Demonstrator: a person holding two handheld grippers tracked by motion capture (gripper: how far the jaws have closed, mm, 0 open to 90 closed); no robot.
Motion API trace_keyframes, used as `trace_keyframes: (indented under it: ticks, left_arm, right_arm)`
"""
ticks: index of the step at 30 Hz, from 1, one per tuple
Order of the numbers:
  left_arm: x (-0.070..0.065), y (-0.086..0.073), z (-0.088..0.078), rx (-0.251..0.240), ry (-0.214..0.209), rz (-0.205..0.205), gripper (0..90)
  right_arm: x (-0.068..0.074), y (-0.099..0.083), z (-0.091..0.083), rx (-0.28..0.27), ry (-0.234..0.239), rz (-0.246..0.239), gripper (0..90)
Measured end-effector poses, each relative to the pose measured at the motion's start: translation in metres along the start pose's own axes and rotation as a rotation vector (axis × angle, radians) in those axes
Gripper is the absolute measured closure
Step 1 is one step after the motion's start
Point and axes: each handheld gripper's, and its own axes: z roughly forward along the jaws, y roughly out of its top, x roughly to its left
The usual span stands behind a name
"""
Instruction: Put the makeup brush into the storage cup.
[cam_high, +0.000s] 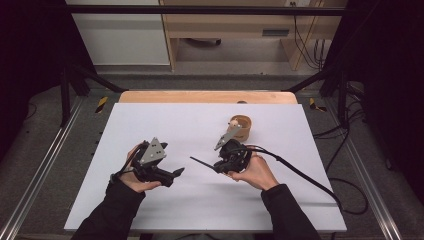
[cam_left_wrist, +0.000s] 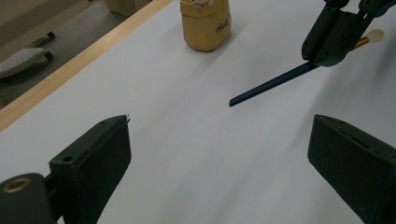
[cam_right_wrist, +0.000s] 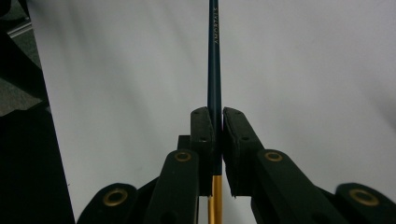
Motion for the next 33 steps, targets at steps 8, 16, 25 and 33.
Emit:
trace_keyframes:
  ticks: [8, 16, 25, 33]
  left_arm:
    - [-0.009, 0.009, 0.007, 0.027, -0.011, 0.066, 5.4]
    - [-0.016, 0.012, 0.011, 0.049, -0.023, 0.111, 5.4]
    - [-0.027, 0.014, 0.021, 0.082, -0.031, 0.179, 5.8]
    - [-0.036, 0.016, 0.028, 0.101, -0.029, 0.241, 7.6]
  right_arm:
    - [0.002, -0.001, 0.001, 0.01, 0.01, -0.012, 83.2]
    - [0.004, -0.001, 0.001, 0.019, 0.029, -0.024, 83.2]
    - [0.004, -0.001, 0.003, 0.03, 0.039, -0.024, 83.3]
    - [0.005, -0.001, 0.004, 0.037, 0.046, -0.021, 83.3]
